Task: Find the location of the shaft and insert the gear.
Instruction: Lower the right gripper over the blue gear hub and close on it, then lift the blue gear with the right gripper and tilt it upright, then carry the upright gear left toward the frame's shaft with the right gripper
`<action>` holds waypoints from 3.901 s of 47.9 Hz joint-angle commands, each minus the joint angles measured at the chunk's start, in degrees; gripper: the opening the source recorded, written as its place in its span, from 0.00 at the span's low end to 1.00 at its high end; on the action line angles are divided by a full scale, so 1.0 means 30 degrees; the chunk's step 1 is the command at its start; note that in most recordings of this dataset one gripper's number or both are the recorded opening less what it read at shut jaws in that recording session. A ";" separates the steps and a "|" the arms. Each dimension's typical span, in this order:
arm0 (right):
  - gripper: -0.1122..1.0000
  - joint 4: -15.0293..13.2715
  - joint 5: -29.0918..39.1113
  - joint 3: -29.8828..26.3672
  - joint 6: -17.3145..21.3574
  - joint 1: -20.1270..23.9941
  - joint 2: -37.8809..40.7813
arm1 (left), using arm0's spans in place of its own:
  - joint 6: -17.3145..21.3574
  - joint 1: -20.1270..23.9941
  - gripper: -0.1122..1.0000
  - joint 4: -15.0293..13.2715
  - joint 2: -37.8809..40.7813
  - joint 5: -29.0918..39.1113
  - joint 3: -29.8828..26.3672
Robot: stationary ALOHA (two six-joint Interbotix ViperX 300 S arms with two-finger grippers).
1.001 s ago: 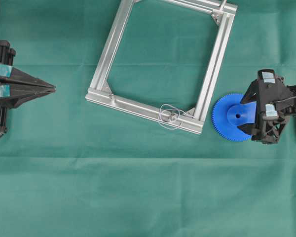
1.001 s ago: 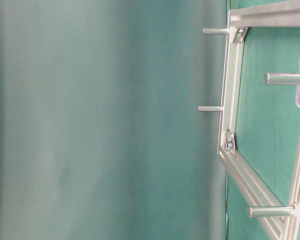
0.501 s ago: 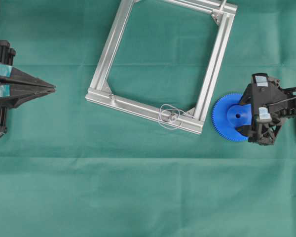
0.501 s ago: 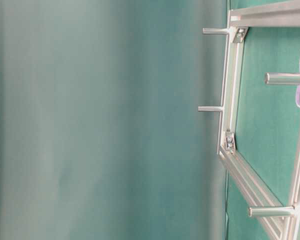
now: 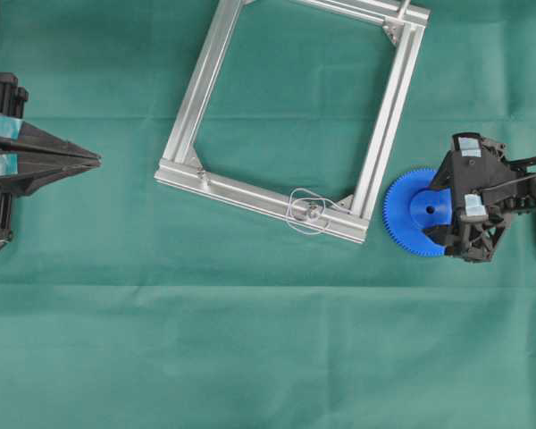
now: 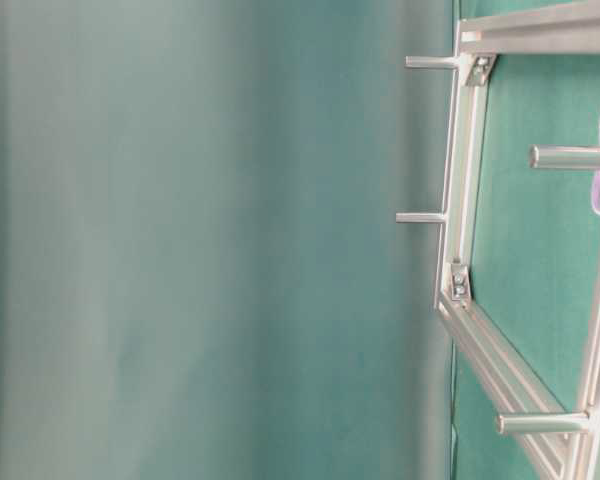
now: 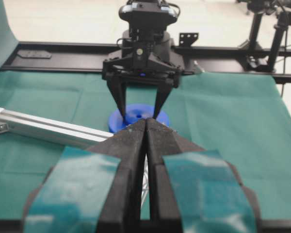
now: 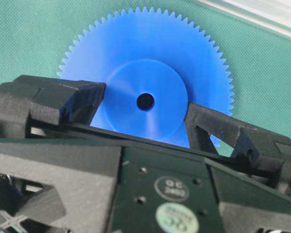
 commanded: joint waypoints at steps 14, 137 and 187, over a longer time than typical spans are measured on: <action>0.72 0.0088 0.0703 -0.0234 0.0029 0.0059 0.0029 | -0.0117 0.0059 0.11 -0.0029 0.0088 0.0029 -0.0586; 0.72 -0.0762 0.8350 -1.2949 -0.0146 0.0615 0.3750 | -0.0146 0.0059 0.11 -0.0088 0.0088 0.1025 -0.0674; 0.72 -0.1260 0.7676 -1.3359 0.0000 0.0820 0.5039 | -0.0176 0.0059 0.11 -0.0088 0.0088 0.1084 -0.0674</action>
